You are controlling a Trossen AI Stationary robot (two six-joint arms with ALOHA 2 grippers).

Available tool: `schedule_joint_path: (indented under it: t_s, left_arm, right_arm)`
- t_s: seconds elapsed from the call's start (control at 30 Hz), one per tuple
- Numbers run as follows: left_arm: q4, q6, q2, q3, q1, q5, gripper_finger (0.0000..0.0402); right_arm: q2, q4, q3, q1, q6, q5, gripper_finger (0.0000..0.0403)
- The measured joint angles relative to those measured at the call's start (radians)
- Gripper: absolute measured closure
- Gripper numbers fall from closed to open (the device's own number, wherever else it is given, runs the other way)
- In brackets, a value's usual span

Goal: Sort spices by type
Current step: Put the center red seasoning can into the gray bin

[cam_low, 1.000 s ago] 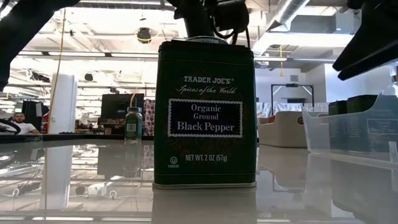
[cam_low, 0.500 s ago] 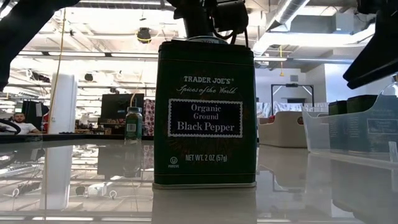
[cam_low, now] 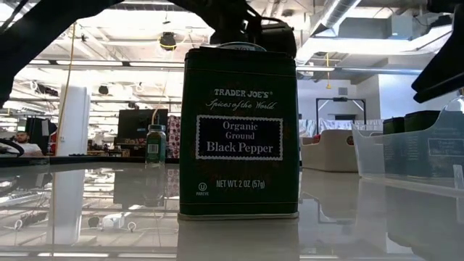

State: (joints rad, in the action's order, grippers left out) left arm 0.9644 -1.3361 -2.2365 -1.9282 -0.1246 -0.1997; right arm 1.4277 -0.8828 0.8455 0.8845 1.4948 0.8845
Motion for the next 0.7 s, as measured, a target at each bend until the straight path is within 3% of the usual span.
schedule_joint_path:
  t_s: [0.7]
  left_arm:
    - [-0.01,0.042,-0.04,0.001,-0.007,0.014,0.0029]
  right_arm:
    - [0.0,-0.003,0.0,-0.001,-0.003,0.0,0.0117]
